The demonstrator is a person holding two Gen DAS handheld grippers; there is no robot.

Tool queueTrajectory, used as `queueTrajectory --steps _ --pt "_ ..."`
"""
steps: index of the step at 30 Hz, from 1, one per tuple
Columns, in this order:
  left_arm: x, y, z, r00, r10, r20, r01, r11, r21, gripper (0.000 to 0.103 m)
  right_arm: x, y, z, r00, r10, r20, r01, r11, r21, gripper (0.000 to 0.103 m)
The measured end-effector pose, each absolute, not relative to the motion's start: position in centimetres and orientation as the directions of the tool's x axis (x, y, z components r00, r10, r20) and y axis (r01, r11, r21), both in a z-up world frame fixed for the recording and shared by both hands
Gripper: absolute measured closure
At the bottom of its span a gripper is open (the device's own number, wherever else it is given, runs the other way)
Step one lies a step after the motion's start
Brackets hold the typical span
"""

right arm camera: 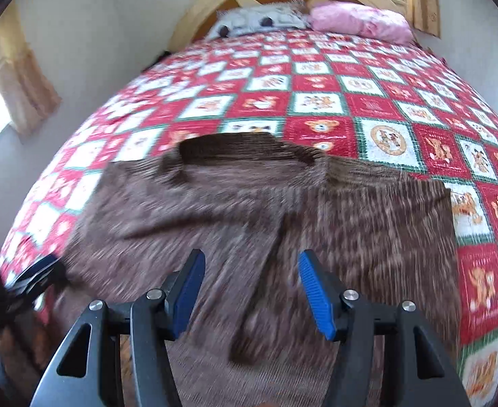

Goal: Fold small clothes

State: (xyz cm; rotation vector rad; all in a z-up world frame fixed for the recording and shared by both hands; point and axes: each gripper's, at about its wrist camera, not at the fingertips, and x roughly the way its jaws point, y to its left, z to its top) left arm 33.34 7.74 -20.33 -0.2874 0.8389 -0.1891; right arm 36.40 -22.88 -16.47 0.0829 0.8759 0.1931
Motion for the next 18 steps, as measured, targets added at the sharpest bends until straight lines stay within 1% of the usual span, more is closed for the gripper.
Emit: queueTrajectory --steps 3,5,7,9,10,12,14,18 --pt "33.4 7.7 -20.4 0.651 -0.271 -0.709 0.049 0.947 -0.317 0.000 35.1 -20.8 -17.5 0.589 0.271 -0.761 -0.224 0.960 0.169 0.044" --pt "33.4 7.7 -20.4 0.648 -0.274 -0.710 0.050 0.946 -0.320 0.000 34.7 -19.6 -18.9 0.559 0.267 -0.785 -0.262 0.955 0.138 0.045" --pt "33.5 7.7 -20.5 0.648 -0.277 -0.709 0.049 0.945 -0.324 0.000 34.6 -19.4 -20.2 0.556 0.193 -0.808 -0.237 0.969 0.068 0.047" --pt "33.5 7.6 -20.5 0.648 -0.275 -0.710 0.049 0.946 -0.322 0.000 34.5 -19.9 -20.0 0.556 0.205 -0.805 -0.226 0.970 0.091 0.048" --pt "33.4 7.6 -20.5 0.648 -0.274 -0.711 0.049 0.946 -0.320 0.000 34.5 -20.2 -19.8 0.552 0.198 -0.810 -0.210 0.973 0.094 0.050" --pt "33.3 7.6 -20.4 0.650 -0.261 -0.714 0.045 0.951 -0.307 0.000 34.0 -20.6 -19.3 0.558 0.195 -0.806 -0.191 0.976 0.104 0.051" --pt "32.8 7.4 -20.2 0.659 -0.221 -0.718 0.027 0.962 -0.272 0.000 32.9 -21.1 -18.6 0.581 0.199 -0.789 -0.186 0.976 0.109 0.051" --pt "32.4 7.5 -20.3 0.657 -0.170 -0.735 -0.011 0.972 -0.234 0.000 31.3 -21.7 -18.3 0.597 0.169 -0.784 -0.181 0.981 0.074 0.050"
